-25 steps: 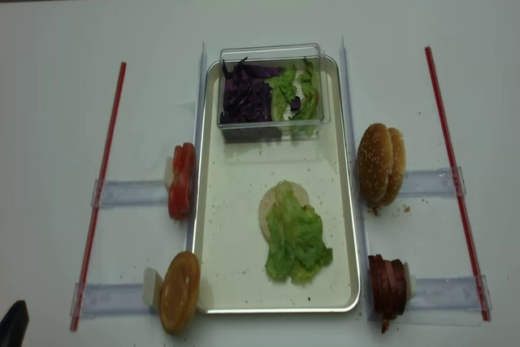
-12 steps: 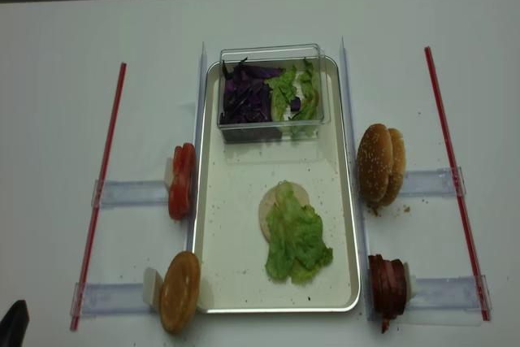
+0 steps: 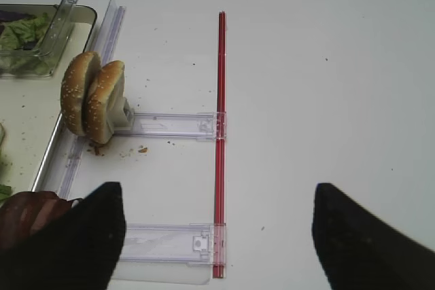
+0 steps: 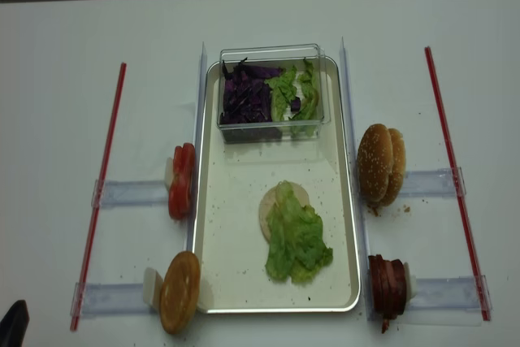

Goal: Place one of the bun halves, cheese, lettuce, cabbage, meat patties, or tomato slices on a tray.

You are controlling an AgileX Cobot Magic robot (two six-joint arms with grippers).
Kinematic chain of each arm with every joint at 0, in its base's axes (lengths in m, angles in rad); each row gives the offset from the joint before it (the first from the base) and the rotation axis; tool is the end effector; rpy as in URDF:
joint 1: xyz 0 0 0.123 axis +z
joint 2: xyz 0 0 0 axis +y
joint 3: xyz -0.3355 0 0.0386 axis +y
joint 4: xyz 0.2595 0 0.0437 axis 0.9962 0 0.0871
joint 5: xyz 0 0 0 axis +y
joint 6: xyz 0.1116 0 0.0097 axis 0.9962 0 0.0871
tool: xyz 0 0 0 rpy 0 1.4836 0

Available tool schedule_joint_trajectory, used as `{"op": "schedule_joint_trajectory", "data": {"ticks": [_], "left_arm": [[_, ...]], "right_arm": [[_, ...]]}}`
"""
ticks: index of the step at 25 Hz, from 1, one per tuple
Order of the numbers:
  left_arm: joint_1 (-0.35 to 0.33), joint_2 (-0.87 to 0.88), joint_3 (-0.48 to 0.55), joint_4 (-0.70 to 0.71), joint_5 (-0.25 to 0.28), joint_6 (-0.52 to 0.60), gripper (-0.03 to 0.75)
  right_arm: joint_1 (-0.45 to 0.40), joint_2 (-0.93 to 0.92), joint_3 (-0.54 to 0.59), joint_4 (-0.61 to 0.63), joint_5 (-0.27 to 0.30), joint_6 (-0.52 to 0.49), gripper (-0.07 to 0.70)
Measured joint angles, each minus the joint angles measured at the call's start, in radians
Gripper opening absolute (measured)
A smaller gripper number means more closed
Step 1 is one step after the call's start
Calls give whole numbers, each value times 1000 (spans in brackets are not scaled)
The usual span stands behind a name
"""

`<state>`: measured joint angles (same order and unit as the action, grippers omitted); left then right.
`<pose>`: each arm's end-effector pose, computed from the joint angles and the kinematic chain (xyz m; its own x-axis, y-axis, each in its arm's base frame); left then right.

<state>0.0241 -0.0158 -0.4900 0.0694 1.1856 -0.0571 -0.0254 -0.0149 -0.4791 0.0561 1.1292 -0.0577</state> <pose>-0.0376 0.0063 0.2578 -0.5550 -0.0443 -0.8307 -0.0946 0.9955 0.0101 -0.0326 0.0065 0.2598 -0.5194 -0.0205 -0.8543 -0.0354 0.9994 -0.0024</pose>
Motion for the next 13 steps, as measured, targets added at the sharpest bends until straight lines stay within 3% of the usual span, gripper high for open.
{"op": "schedule_joint_trajectory", "data": {"ticks": [13], "left_arm": [[0,0,0,0,0,0,491]], "right_arm": [[0,0,0,0,0,0,585]]}}
